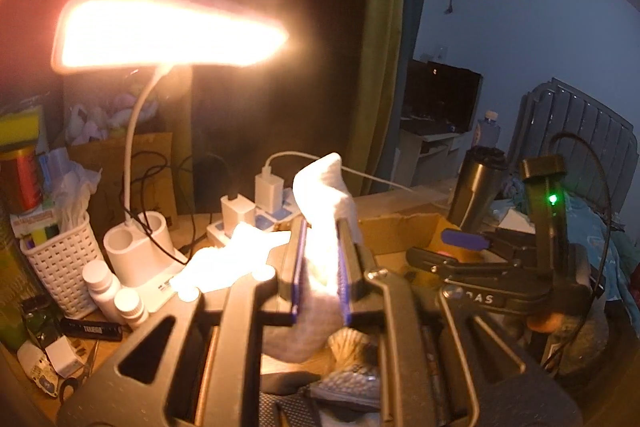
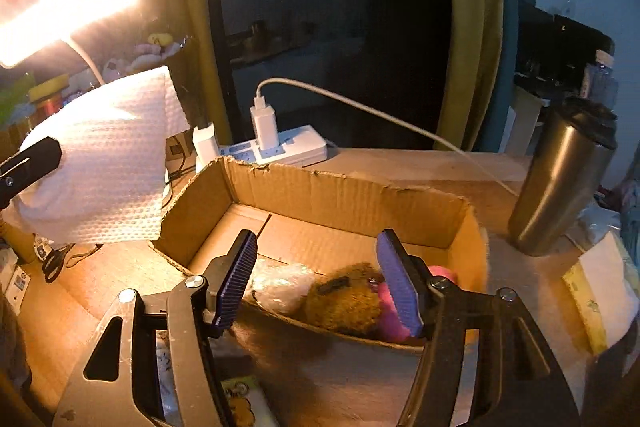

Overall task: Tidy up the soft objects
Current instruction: 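Release the bubble-wrap bag into the box with the right tool while the left holds the sock, then lower the white sock into the cardboard box and open the left tool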

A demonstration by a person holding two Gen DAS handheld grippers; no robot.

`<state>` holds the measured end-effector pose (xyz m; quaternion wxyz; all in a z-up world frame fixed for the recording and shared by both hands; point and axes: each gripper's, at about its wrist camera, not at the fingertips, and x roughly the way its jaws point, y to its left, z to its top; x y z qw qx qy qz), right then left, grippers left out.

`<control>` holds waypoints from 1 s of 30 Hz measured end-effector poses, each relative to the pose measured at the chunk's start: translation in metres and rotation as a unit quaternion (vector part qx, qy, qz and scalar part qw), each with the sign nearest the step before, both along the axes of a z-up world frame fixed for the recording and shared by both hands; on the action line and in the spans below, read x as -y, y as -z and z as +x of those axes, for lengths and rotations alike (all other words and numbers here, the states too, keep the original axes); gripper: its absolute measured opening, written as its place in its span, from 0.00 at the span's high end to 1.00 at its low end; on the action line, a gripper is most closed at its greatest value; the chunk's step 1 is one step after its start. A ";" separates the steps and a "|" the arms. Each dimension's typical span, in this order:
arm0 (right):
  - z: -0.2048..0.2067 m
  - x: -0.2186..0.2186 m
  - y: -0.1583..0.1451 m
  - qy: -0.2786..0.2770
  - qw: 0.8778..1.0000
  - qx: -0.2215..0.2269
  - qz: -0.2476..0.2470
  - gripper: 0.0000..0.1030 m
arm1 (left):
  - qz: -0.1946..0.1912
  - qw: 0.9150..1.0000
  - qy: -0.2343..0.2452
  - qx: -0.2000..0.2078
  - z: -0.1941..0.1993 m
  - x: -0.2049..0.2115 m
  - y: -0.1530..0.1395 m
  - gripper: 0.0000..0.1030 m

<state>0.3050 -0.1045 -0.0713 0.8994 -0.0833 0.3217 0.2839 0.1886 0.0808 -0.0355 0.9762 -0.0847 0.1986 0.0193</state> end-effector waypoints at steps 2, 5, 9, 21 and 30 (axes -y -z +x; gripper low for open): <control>-0.003 0.010 -0.005 0.006 1.000 0.006 0.005 0.36 | 0.003 1.000 0.002 0.003 -0.001 0.005 -0.003 0.86; -0.007 0.026 -0.013 0.013 1.000 0.015 0.010 0.36 | 0.008 1.000 0.007 0.007 -0.001 0.016 -0.008 0.86; -0.013 0.047 -0.023 0.022 0.999 0.026 0.015 0.36 | 0.013 1.000 0.017 0.008 0.004 0.032 -0.011 0.86; -0.025 0.116 -0.045 0.057 0.996 0.061 0.040 0.36 | 0.020 0.999 0.048 -0.012 0.034 0.084 -0.014 0.86; -0.022 0.151 -0.052 0.071 0.994 0.072 0.052 0.36 | 0.023 0.997 0.068 -0.034 0.067 0.124 -0.010 0.86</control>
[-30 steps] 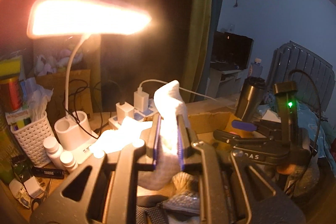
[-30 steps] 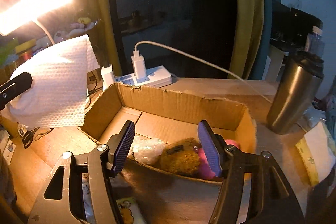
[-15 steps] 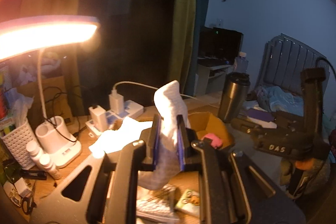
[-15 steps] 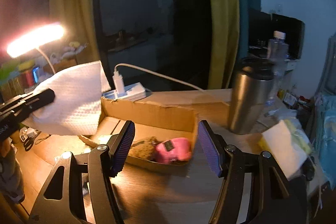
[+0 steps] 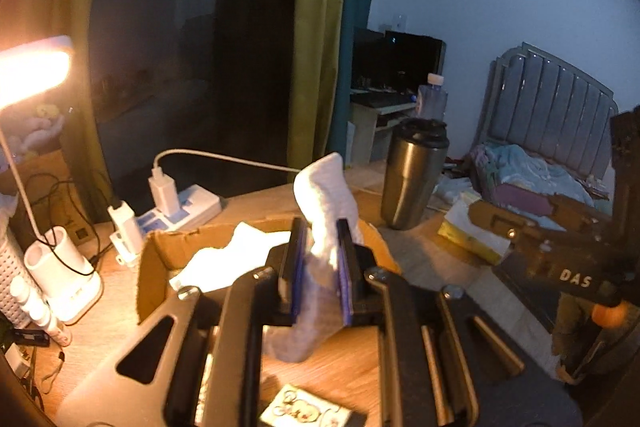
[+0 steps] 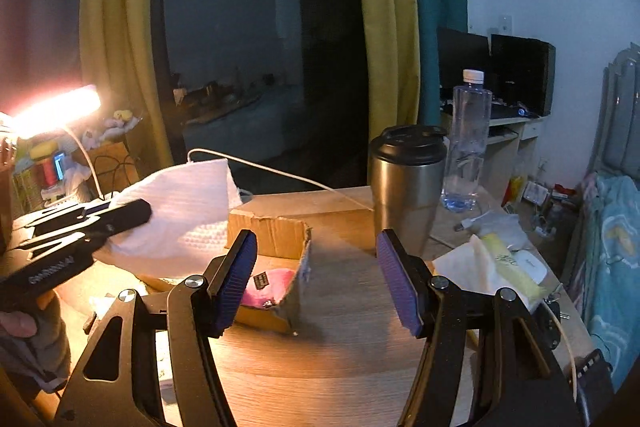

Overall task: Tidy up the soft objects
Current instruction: 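Lower the white sock into the cardboard box and open the left tool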

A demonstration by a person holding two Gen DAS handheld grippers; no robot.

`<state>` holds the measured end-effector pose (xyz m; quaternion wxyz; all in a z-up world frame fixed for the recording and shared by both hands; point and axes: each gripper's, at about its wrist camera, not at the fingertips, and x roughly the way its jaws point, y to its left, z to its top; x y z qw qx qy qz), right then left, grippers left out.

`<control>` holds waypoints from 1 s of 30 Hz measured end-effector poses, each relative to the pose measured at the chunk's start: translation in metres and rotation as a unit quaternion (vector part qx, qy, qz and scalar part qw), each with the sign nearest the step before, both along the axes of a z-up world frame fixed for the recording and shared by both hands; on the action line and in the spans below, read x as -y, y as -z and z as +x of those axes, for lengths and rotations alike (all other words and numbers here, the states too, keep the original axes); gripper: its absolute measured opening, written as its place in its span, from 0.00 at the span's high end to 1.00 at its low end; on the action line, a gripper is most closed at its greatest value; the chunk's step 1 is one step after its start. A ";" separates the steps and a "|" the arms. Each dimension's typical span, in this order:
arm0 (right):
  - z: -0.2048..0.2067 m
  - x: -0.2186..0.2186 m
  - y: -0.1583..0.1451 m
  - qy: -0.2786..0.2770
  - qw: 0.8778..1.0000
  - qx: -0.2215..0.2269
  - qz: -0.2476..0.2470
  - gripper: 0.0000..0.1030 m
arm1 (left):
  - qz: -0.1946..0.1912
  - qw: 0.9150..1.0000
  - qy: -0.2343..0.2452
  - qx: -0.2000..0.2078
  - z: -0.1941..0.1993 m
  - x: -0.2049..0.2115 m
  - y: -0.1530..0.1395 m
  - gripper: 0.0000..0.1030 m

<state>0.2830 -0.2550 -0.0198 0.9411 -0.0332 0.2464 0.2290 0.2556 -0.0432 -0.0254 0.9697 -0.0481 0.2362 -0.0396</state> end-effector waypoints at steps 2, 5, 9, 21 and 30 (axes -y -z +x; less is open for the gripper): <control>0.002 0.003 0.001 0.000 1.000 -0.002 0.002 0.36 | -0.001 1.000 -0.001 -0.006 0.007 0.007 0.002 0.86; 0.006 0.008 0.003 -0.001 1.000 -0.005 0.006 0.36 | -0.002 1.000 -0.005 -0.016 0.016 0.013 0.005 0.86; 0.013 0.013 0.007 -0.004 1.000 -0.011 0.013 0.36 | -0.001 1.000 -0.010 -0.029 0.030 0.019 0.012 0.86; 0.035 0.027 0.031 -0.004 0.999 -0.040 0.031 0.36 | 0.006 0.997 -0.006 -0.071 0.071 0.042 0.041 0.86; 0.044 0.036 0.040 -0.001 0.998 -0.050 0.043 0.36 | 0.006 0.994 0.001 -0.111 0.100 0.056 0.066 0.86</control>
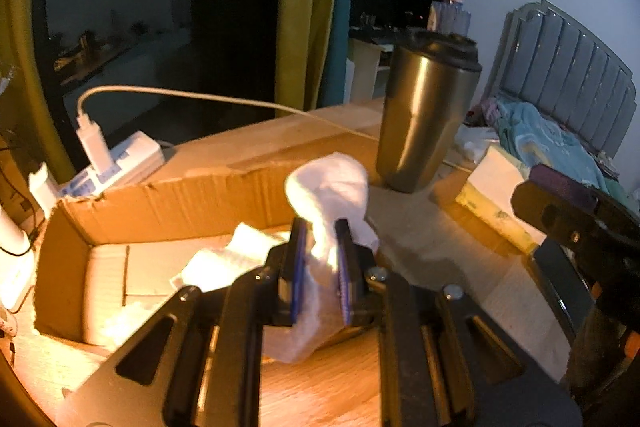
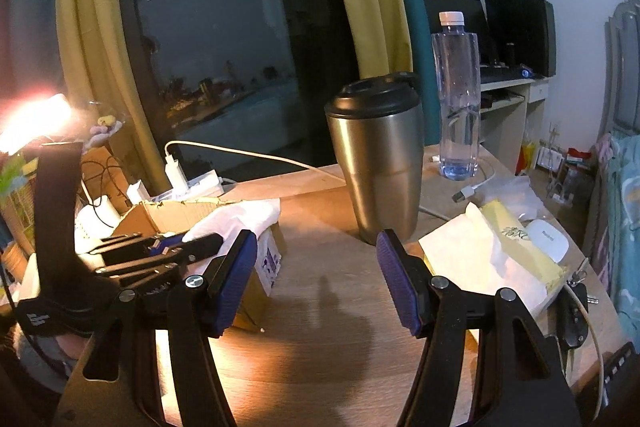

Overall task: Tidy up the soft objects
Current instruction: 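Lower the white sock into the cardboard box and open the left tool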

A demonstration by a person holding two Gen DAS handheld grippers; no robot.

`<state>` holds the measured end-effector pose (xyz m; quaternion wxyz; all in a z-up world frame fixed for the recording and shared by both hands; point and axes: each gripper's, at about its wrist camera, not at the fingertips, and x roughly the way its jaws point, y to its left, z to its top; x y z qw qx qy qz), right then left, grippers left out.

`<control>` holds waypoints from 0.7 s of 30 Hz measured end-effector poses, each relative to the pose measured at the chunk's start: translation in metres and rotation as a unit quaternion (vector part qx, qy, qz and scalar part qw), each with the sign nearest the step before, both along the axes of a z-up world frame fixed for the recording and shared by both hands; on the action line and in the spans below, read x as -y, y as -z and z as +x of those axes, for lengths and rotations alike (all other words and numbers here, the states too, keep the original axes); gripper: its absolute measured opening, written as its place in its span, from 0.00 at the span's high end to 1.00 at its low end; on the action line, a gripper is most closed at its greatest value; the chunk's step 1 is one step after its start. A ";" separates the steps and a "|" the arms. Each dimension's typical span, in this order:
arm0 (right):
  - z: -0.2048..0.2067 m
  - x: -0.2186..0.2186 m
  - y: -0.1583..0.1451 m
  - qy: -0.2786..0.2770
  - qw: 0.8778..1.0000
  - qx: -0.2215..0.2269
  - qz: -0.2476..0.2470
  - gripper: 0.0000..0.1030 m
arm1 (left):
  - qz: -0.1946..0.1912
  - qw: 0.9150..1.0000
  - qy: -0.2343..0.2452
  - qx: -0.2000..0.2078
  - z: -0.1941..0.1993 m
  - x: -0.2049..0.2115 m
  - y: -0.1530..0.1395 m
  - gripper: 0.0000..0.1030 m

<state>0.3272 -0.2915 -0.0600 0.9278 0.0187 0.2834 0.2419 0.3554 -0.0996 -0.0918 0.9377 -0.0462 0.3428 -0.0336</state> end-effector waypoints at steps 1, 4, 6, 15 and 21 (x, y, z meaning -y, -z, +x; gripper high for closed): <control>0.000 0.001 0.000 0.001 1.000 0.000 0.001 0.36 | -0.001 1.000 0.002 -0.003 0.002 0.001 0.002 0.86; 0.000 0.003 0.000 0.002 1.000 -0.001 0.002 0.36 | -0.010 1.000 0.008 -0.024 0.011 0.007 0.012 0.86; -0.001 0.002 0.000 0.002 1.000 -0.001 0.001 0.36 | -0.016 0.999 0.012 -0.036 0.015 0.008 0.018 0.85; -0.003 -0.001 -0.001 0.006 1.000 -0.001 -0.002 0.36 | -0.033 0.998 0.017 -0.056 0.019 0.005 0.025 0.76; -0.012 -0.003 -0.010 0.011 1.000 0.007 0.001 0.36 | -0.022 0.998 0.024 -0.048 0.011 0.003 0.015 0.32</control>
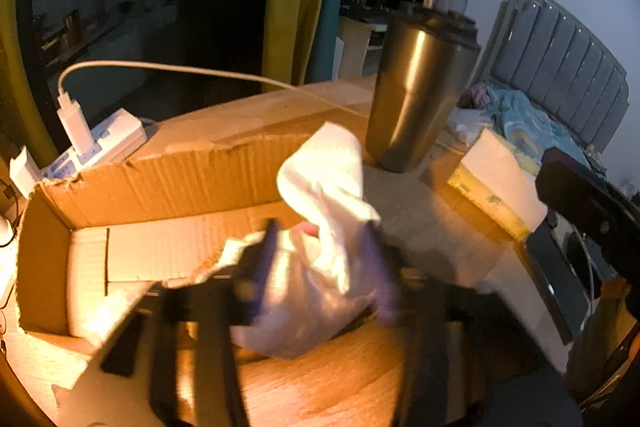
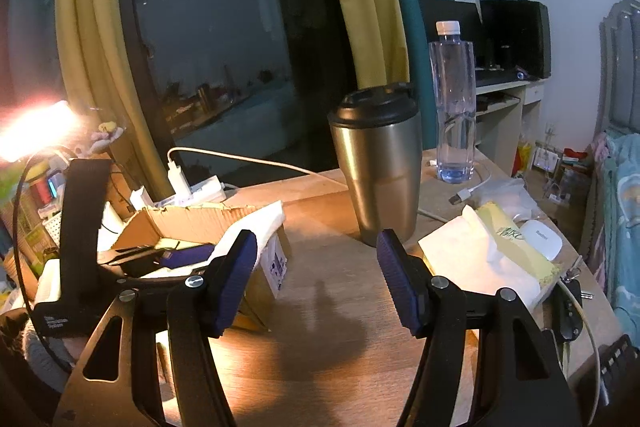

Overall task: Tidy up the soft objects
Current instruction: 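Lower the white sock into the cardboard box and open the left tool, then move both tools back from the box toward the items on the desk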

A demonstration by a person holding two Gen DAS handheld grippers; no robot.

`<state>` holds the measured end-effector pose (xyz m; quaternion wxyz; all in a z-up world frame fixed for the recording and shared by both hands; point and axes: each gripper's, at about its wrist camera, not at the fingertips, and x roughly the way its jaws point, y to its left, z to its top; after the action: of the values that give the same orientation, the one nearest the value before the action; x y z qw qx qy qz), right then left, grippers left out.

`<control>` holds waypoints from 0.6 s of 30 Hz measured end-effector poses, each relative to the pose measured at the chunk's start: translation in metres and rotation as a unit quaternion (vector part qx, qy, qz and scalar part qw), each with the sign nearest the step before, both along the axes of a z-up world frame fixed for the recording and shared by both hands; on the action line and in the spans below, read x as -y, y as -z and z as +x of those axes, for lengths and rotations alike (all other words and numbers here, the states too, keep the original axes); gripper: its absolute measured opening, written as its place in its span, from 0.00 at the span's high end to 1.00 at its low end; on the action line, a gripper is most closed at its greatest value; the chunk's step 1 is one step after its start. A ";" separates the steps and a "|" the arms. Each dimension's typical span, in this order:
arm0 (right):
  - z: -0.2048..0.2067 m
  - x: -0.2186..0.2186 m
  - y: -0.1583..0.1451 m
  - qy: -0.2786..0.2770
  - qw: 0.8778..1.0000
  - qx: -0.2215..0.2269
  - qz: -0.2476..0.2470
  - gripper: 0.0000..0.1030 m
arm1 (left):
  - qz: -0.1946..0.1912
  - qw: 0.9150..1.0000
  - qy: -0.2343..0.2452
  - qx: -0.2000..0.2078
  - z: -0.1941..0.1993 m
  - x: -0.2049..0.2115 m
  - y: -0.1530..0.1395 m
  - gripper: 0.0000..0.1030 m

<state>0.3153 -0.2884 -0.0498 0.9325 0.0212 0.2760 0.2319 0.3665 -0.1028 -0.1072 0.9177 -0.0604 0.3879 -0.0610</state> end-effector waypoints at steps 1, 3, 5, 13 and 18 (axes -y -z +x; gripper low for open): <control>-0.002 0.000 -0.002 0.001 1.000 0.002 0.000 0.36 | -0.001 1.000 -0.001 0.005 -0.003 -0.002 -0.003 0.29; -0.006 -0.001 -0.006 0.003 1.000 0.006 -0.003 0.36 | -0.015 1.000 -0.002 0.015 -0.009 -0.006 -0.009 0.29; -0.011 -0.002 -0.010 0.006 1.000 0.010 -0.004 0.36 | -0.022 0.999 -0.009 0.026 -0.015 -0.011 -0.017 0.29; -0.029 -0.011 -0.022 0.007 1.000 0.021 -0.012 0.36 | -0.020 0.998 -0.017 0.055 -0.040 -0.026 -0.037 0.29; -0.042 -0.022 -0.028 0.004 0.999 0.028 -0.018 0.36 | -0.016 0.997 -0.020 0.078 -0.060 -0.036 -0.051 0.29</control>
<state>0.2735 -0.2665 -0.0220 0.9410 -0.0006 0.2537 0.2239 0.3064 -0.0671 -0.0557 0.9450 -0.0785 0.3130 -0.0532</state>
